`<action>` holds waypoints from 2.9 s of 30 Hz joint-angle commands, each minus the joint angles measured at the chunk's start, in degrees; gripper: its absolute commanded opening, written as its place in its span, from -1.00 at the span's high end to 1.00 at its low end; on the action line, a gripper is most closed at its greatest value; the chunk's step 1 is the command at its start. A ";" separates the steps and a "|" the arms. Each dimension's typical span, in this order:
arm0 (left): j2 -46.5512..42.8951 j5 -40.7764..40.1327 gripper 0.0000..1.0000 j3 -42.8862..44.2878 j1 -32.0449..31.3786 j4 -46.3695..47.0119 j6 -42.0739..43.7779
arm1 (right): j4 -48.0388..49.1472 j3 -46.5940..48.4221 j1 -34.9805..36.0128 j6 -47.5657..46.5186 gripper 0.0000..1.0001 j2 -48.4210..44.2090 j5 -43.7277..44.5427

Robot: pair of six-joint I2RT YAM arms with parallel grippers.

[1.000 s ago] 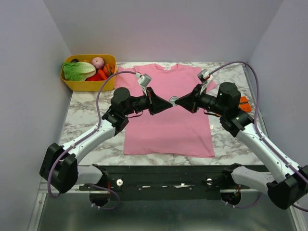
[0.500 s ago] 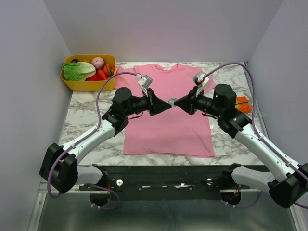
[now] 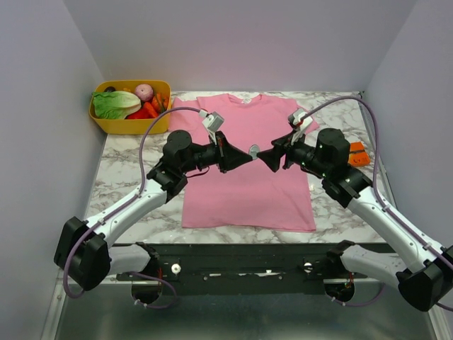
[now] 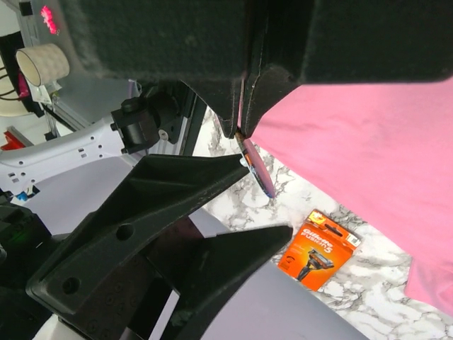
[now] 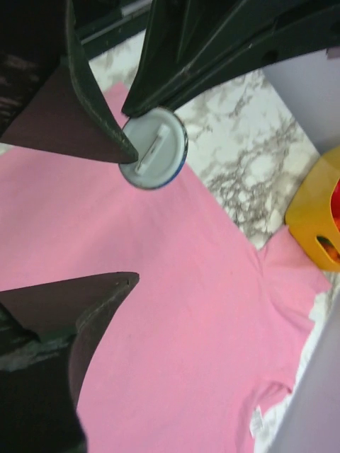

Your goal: Pin the brooch onto the clothing

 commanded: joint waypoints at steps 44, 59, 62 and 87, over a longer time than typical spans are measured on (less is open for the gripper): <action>-10.95 3.22 1.00 -3.46 -2.05 2.24 8.58 | 16.09 1.02 -0.74 13.81 0.43 -1.72 -26.77; -10.60 3.13 0.50 -3.55 -2.05 4.34 7.62 | 16.53 0.59 -0.74 13.89 0.99 -1.45 -27.39; -10.43 3.48 0.39 -3.55 -2.05 5.49 7.09 | 16.53 0.41 -0.74 13.81 0.99 -1.63 -27.39; -10.08 5.06 1.00 -3.11 -2.05 6.28 5.94 | 15.82 1.64 -0.74 13.72 0.78 0.13 -28.97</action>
